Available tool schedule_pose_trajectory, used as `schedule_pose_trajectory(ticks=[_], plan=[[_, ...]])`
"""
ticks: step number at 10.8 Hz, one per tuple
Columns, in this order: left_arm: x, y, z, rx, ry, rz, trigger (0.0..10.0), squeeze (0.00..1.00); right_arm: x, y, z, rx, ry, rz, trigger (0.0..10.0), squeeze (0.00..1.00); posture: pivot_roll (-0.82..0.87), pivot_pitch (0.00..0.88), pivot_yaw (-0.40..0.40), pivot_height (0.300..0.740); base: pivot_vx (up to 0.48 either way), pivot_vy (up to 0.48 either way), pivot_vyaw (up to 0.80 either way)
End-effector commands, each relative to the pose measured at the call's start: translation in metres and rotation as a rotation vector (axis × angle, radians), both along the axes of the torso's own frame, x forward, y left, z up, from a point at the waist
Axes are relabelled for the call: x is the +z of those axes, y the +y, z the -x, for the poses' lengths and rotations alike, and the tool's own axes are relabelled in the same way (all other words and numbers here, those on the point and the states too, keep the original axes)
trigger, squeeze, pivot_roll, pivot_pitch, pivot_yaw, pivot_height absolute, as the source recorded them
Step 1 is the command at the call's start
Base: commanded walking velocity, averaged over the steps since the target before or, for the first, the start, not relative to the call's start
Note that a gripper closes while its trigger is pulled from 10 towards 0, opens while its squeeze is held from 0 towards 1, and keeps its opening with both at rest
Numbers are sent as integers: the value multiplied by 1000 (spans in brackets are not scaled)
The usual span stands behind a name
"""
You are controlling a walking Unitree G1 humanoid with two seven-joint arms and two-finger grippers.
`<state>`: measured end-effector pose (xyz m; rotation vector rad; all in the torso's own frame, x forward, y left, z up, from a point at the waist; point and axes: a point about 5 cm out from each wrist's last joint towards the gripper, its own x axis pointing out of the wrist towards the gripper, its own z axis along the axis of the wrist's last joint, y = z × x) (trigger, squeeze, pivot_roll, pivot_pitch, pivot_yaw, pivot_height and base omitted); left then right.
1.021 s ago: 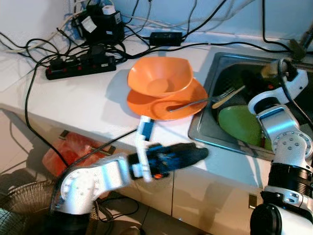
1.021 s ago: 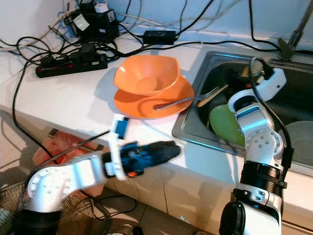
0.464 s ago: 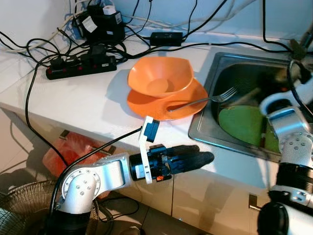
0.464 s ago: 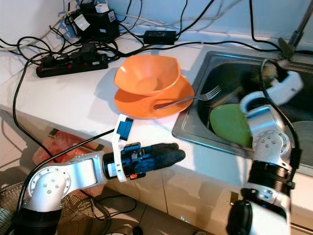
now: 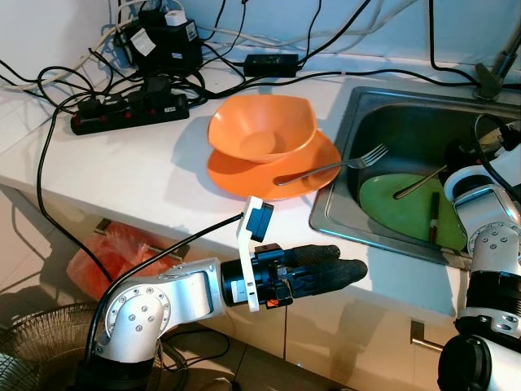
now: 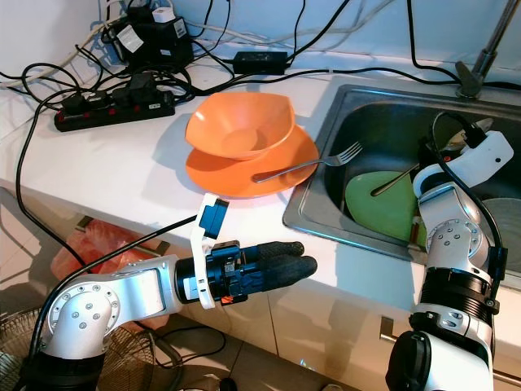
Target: Kitchen organization
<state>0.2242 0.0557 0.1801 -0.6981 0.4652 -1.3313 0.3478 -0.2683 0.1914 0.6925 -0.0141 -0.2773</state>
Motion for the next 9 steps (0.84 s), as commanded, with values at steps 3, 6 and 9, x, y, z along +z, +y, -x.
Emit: schedule_pose_trajectory(ticks=[3,6,9], plan=[[0,1,2,-3,-4,-19,10000,0,4,2,-2,-2,-4,17,0,0,90,87,96,740,0,0,0],[0,1,2,-3,-4,-19,10000,0,4,2,-2,-2,-4,17,0,0,90,87,96,740,0,0,0],[38,65,-103,843,-608,-513,10000,0,-34,-1,3,-50,215,177,8314,0,99,85,111,740,0,0,0]])
